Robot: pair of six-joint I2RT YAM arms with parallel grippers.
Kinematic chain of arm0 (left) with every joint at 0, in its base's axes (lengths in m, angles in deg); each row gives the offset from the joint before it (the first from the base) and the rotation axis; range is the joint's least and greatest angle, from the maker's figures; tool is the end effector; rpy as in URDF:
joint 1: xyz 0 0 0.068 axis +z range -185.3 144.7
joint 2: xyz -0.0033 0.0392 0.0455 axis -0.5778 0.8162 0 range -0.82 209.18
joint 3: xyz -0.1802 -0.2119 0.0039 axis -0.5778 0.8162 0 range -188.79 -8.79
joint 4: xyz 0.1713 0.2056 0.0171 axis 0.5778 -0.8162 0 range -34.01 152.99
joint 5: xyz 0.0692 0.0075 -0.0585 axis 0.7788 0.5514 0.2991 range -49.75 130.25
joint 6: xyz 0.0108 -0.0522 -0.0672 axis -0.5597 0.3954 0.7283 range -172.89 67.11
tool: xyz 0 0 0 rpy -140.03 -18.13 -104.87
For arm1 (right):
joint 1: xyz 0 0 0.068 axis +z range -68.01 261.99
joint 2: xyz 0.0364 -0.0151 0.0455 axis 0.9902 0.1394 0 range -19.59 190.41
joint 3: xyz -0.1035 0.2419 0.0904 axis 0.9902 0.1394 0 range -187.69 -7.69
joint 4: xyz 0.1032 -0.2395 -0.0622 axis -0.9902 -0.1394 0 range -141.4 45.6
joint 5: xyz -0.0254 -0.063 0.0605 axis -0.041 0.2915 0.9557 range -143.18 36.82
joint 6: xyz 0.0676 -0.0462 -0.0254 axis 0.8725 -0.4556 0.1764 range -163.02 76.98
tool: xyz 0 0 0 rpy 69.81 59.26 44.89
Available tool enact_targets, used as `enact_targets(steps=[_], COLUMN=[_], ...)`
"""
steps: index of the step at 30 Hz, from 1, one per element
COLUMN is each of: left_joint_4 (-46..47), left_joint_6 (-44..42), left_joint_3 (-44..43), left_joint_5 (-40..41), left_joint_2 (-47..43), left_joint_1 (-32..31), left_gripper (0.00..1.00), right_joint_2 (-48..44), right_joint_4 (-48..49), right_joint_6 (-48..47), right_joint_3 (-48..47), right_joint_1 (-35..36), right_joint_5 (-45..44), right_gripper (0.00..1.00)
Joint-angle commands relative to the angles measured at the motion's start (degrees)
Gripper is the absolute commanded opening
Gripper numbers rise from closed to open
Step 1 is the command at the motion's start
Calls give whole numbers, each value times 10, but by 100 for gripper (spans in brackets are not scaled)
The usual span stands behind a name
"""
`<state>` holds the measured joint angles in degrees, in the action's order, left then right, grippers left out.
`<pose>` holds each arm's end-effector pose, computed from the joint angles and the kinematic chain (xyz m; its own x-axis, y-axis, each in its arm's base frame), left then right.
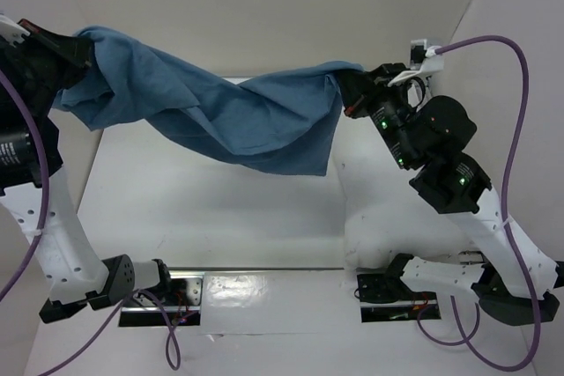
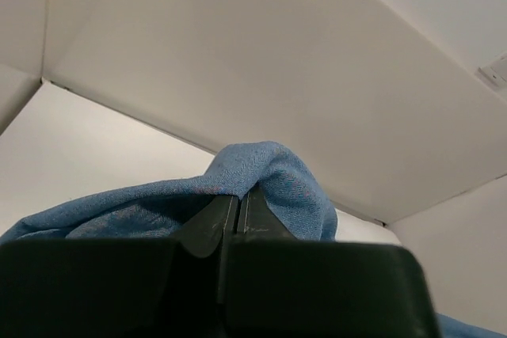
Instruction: Put the pillow into the pillowcase
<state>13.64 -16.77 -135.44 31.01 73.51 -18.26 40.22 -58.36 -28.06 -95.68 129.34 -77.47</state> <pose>0.1969 0.0477 0.6170 0.1203 -0.5718 -0.8116 -0.0805 0.8092 -0.5820 0.1697 0.1385 0.5536 0.0575 0.4097 -0.9104 -0.4297 0.8333 0.3478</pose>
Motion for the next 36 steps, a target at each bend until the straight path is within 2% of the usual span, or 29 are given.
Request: enact_targets(steps=[1,5,7,9,13,16,17,18,20,22,23,24,25,26,27,28,29,31,33,34,35,36], left_joint_4=[23,31,31,31,64,64,71,79,108,122,138,144,144,144,144,134,129,89,68,68,68,68], left_joint_6=[-13,-25,-25,-36,-50,-64,-64,-64,-39,-26,-21,-21,-21,-34,-40,-46,-53,-79,-91,-91,-91,-79], left_joint_3=[3,10,1,-21,-64,-111,-111,-93,8,94,191,239,324,363,393,415,444,439,416,416,424,433], left_joint_5=[-44,-45,-36,-60,-124,-154,-163,-189,-220,-277,-293,-301,-301,-301,-301,-301,-301,-269,-229,-210,-168,-136], left_joint_2=[10,-1,-1,13,25,40,40,28,-16,-47,-76,-92,-108,-121,-137,-142,-142,-124,-108,-103,-95,-95], left_joint_1=[5,5,5,5,5,5,5,5,5,5,-4,-16,-46,-62,-76,-101,-111,-126,-132,-137,-137,-137], left_gripper=[0,0,0,0,0,0,0,0,0,0,0,0,0,12,38,64,100,100,100,97,90,71], right_joint_2=[-1,32,80,133,216,301,325,350,439,509,574,602,626,664,675,675,663,630,562,541,502,484], right_joint_4=[26,33,64,99,240,333,377,391,399,328,302,246,217,190,140,133,126,126,139,146,146,134], right_joint_6=[-14,-38,-63,-89,-113,-37,-16,2,43,71,96,111,126,159,172,182,189,189,189,184,175,158], right_joint_3=[-27,-32,-32,-32,-38,-80,-92,-107,-176,-246,-303,-326,-342,-367,-367,-360,-319,-264,-169,-143,-119,-75], right_joint_1=[-2,-2,-2,-9,-55,-108,-140,-153,-184,-204,-221,-230,-239,-248,-266,-271,-271,-277,-270,-262,-256,-239], right_joint_5=[16,1,-5,18,90,167,220,241,296,343,387,403,417,434,468,488,496,496,489,489,489,476], right_gripper=[0,0,0,0,0,0,0,0,0,0,0,6,21,62,72,80,85,91,91,87,84,81])
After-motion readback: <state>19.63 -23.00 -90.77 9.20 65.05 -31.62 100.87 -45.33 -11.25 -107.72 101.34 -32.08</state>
